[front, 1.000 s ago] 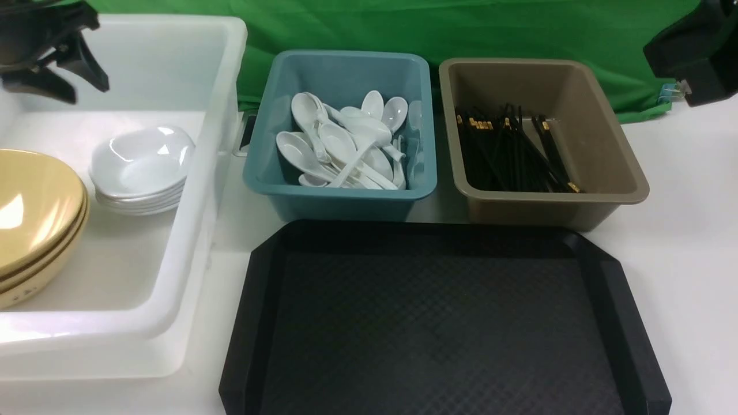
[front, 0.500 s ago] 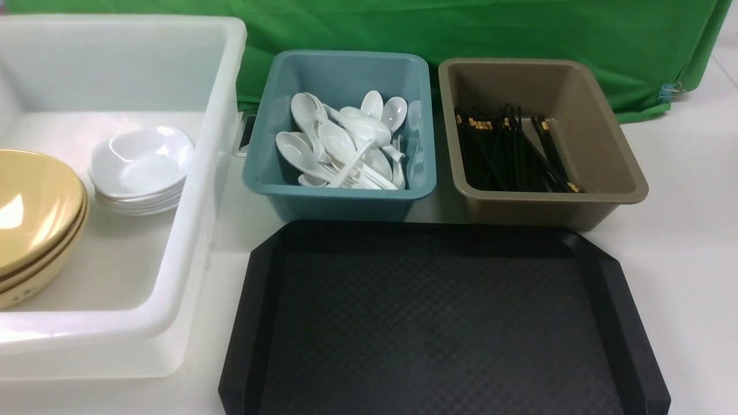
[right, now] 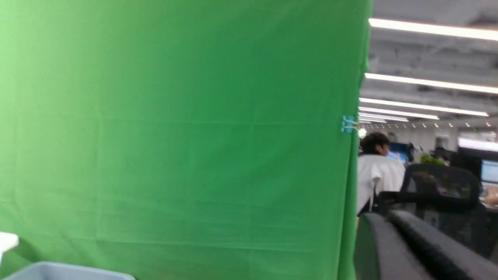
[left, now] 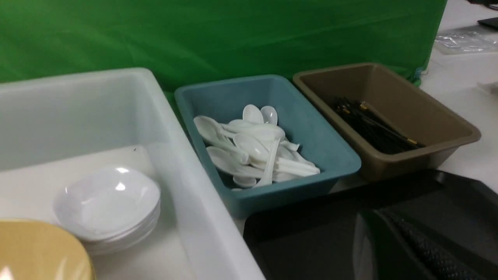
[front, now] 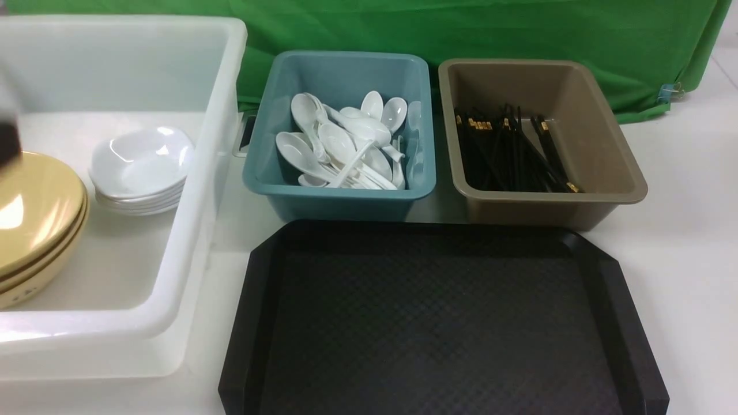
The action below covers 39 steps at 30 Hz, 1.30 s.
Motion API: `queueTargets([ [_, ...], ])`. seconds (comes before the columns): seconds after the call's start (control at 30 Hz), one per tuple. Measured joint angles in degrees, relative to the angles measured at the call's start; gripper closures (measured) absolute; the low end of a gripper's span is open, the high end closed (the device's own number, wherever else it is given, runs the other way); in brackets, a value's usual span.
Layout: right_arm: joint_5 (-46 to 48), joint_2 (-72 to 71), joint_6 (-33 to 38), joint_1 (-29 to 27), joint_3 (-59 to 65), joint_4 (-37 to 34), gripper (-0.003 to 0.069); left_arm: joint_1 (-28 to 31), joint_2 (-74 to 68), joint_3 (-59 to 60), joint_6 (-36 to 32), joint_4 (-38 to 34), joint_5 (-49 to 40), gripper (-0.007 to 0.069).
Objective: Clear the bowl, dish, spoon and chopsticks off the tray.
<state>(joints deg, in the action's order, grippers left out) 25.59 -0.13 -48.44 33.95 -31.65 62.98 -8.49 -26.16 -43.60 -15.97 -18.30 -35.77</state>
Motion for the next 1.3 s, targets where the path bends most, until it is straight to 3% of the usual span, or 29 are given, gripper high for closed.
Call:
queueTargets([
  [0.3,-0.07,0.77,-1.58,0.0,1.07,-0.24,0.0597,0.0,13.88,17.61,0.14,-0.9,1.78,0.0629],
  [1.1,2.45,0.77,-1.58,0.0,1.07,-0.24,0.0543,0.0,14.42,18.29,-0.14,-1.45,2.62,0.0626],
  [1.3,2.45,0.77,-1.58,0.0,1.07,-0.24,0.0534,0.3,14.46,19.57,0.98,6.62,9.08,0.0624],
])
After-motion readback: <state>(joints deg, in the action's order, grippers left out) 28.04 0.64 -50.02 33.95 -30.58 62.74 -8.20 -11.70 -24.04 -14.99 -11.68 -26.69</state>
